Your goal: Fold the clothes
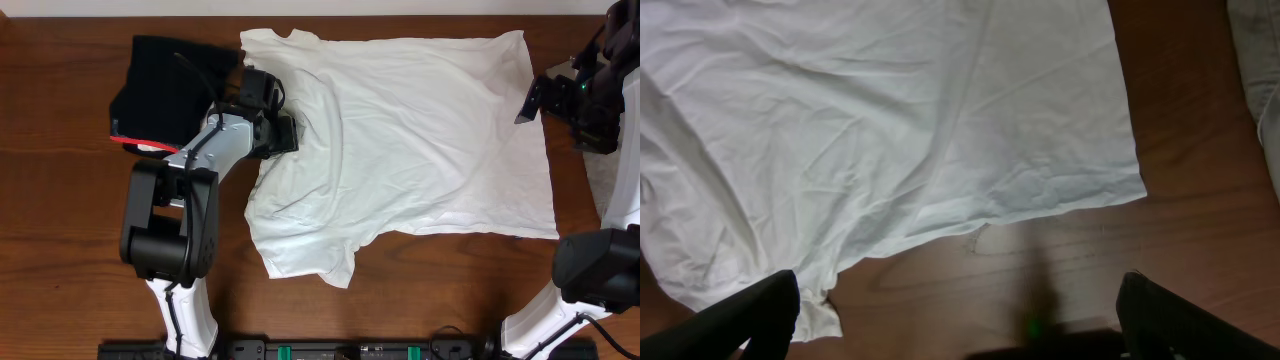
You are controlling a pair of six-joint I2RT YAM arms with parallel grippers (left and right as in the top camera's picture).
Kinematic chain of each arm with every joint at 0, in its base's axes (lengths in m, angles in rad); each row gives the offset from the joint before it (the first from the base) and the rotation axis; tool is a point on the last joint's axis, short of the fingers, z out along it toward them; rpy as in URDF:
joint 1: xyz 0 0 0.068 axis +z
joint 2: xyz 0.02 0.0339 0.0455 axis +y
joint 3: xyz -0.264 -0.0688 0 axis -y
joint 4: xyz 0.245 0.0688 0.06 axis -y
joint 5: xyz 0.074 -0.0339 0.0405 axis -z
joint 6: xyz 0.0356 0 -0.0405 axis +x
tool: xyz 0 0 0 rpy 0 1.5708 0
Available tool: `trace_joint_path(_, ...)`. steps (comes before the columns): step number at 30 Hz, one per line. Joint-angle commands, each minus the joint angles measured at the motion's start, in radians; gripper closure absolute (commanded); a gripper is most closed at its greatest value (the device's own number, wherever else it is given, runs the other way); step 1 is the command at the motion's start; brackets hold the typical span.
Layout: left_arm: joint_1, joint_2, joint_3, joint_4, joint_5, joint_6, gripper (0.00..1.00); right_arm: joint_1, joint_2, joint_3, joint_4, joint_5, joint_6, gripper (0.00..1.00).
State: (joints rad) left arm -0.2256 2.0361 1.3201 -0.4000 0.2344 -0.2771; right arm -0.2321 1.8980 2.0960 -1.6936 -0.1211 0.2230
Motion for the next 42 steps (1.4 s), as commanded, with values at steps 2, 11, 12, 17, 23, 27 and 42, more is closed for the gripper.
trace_joint_path(2,-0.003,0.003,-0.006,-0.027,-0.109,-0.002,0.42,-0.002,0.0,-0.003,-0.001,0.006,-0.011,0.01)
trace_joint_path(11,-0.003,0.009,-0.007,-0.043,-0.151,-0.002,0.43,-0.002,0.0,-0.003,-0.001,0.006,-0.011,0.01)
trace_joint_path(12,-0.003,0.01,-0.007,-0.044,-0.171,-0.002,0.43,-0.002,0.0,-0.003,-0.001,0.006,-0.011,0.01)
trace_joint_path(17,-0.002,0.01,-0.007,-0.073,-0.315,-0.002,0.43,-0.002,0.0,-0.003,-0.001,0.006,-0.011,0.01)
trace_joint_path(23,0.011,0.01,-0.007,-0.092,-0.386,-0.002,0.43,-0.002,0.0,-0.003,-0.001,0.006,-0.011,0.01)
trace_joint_path(27,0.038,0.01,-0.007,-0.094,-0.42,-0.002,0.43,-0.002,0.0,-0.003,-0.001,0.006,-0.011,0.01)
trace_joint_path(42,0.111,0.001,-0.007,-0.179,-0.439,-0.01,0.43,-0.003,0.0,-0.003,-0.001,0.006,-0.011,0.01)
